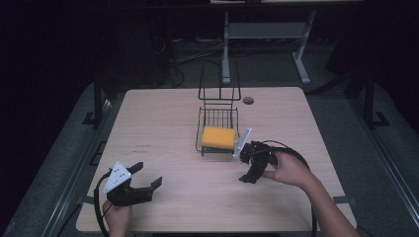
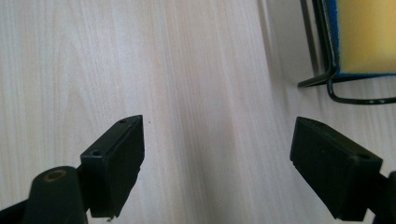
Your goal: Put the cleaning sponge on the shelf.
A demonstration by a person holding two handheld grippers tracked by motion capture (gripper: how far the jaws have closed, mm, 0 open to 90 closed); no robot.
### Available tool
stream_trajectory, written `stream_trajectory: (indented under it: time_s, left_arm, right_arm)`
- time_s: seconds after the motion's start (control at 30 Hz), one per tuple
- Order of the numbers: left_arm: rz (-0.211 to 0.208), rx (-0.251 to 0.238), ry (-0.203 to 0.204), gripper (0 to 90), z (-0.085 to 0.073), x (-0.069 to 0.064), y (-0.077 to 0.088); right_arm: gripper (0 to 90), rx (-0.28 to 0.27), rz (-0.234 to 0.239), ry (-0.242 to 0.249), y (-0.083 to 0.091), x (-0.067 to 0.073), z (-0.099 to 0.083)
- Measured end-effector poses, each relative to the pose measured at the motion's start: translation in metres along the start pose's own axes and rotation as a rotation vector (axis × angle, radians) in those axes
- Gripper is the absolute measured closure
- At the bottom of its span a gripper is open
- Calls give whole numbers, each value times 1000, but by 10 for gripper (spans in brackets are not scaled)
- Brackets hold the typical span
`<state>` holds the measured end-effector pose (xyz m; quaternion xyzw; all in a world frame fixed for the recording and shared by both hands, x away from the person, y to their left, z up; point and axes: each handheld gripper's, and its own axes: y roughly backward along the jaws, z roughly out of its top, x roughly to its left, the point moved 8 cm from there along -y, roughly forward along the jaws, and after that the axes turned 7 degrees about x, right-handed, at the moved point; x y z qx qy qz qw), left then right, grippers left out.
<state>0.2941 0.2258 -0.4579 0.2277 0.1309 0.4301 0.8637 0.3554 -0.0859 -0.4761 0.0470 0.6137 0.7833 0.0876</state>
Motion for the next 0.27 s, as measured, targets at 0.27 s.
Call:
stream_trajectory:
  time_s: [0.27]
  left_arm:
    - [-1,2,1,128,0,-1,-1]
  right_arm:
    - [174,-11,-7,-3,2,10,-9]
